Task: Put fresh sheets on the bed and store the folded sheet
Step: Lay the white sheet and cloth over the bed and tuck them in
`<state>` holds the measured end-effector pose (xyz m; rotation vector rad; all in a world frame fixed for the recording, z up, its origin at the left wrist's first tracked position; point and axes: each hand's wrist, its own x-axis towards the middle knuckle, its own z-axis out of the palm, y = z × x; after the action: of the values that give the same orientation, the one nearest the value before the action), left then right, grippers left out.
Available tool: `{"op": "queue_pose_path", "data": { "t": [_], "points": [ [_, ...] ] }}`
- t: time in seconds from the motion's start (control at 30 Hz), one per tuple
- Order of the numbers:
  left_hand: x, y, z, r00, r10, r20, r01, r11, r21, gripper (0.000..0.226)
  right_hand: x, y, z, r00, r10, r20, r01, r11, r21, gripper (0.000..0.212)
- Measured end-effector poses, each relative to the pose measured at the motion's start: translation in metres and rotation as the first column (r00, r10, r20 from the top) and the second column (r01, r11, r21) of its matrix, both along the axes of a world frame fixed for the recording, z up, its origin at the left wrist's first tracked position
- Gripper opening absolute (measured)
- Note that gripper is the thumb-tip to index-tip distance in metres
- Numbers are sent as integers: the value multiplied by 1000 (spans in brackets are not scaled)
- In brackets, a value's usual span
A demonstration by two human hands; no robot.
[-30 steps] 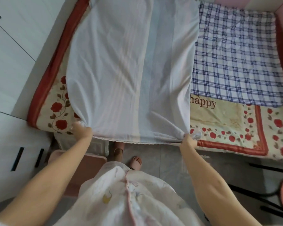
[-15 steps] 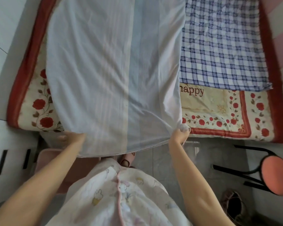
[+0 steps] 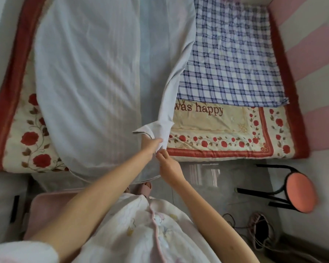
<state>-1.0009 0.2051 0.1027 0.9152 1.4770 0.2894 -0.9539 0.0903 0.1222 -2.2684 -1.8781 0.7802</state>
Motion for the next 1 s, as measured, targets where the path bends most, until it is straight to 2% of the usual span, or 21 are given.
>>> {"op": "queue_pose_path", "data": {
  "t": [0.03, 0.13, 0.17, 0.23, 0.27, 0.3, 0.37, 0.4, 0.43, 0.5, 0.57, 0.63, 0.67, 0.73, 0.77, 0.83, 0.9, 0.97, 1.0],
  "points": [
    [0, 3, -1, 994, 106, 41, -103, 993, -61, 46, 3, -3, 0, 999, 22, 24, -22, 1000, -1, 35],
    [-4, 14, 4, 987, 150, 61, -139, 979, -151, 38, 5, -11, 2, 998, 42, 48, -41, 999, -34, 30],
    [-4, 17, 8, 986, 141, 93, -125, 979, -158, 38, 5, -13, 1, 999, -22, 24, 23, 998, -51, 28],
    [-1, 16, 17, 975, 67, 211, -39, 990, -137, 40, 6, -21, 0, 954, -284, -92, 274, 956, -106, 17],
    [0, 14, 24, 964, 9, 265, 23, 993, -116, 40, 6, -23, 1, 881, -431, -194, 415, 902, -119, 15],
    [1, 11, 31, 942, -46, 333, 84, 992, -99, 38, 6, -25, 2, 762, -559, -327, 553, 824, -121, 16],
    [-1, 0, 45, 898, -197, 392, 212, 977, 5, 17, 12, -26, 4, 393, -719, -574, 782, 589, -202, 9],
    [-2, -6, 54, 867, -272, 417, 268, 961, 71, 7, 20, -25, 4, 209, -755, -622, 837, 467, -285, 10],
    [-3, -12, 58, 833, -333, 442, 306, 943, 134, 15, 31, -22, 4, 78, -770, -633, 846, 387, -366, 21],
    [-7, -20, 66, 738, -433, 517, 398, 898, 184, 26, 55, -13, 10, -56, -766, -641, 788, 360, -500, 50],
    [-7, -25, 70, 654, -530, 540, 501, 838, 215, 24, 84, 0, 12, -211, -708, -674, 713, 360, -601, 71],
    [-6, -26, 73, 602, -649, 465, 594, 753, 283, 28, 114, 21, 15, -298, -657, -693, 665, 378, -644, 80],
    [-7, -25, 77, 583, -696, 419, 630, 713, 308, 32, 126, 32, 19, -271, -669, -692, 649, 404, -645, 83],
    [-8, -24, 80, 571, -747, 340, 674, 663, 326, 39, 143, 52, 26, -130, -734, -667, 643, 450, -620, 82],
    [-4, -25, 79, 577, -757, 306, 683, 653, 327, 44, 153, 59, 29, -57, -768, -637, 635, 465, -617, 70],
    [0, -24, 80, 555, -797, 239, 725, 604, 331, 52, 170, 72, 31, 20, -808, -589, 613, 475, -631, 51],
    [11, -30, 83, 537, -827, 167, 765, 561, 316, 49, 192, 83, 28, 56, -829, -557, 569, 484, -664, 62],
    [29, -43, 89, 550, -826, 128, 778, 562, 283, 41, 210, 95, 26, 208, -845, -493, 529, 521, -669, 69],
    [37, -49, 93, 544, -831, 116, 791, 554, 261, 39, 212, 100, 31, 310, -839, -448, 524, 544, -655, 59]
  ]
}}
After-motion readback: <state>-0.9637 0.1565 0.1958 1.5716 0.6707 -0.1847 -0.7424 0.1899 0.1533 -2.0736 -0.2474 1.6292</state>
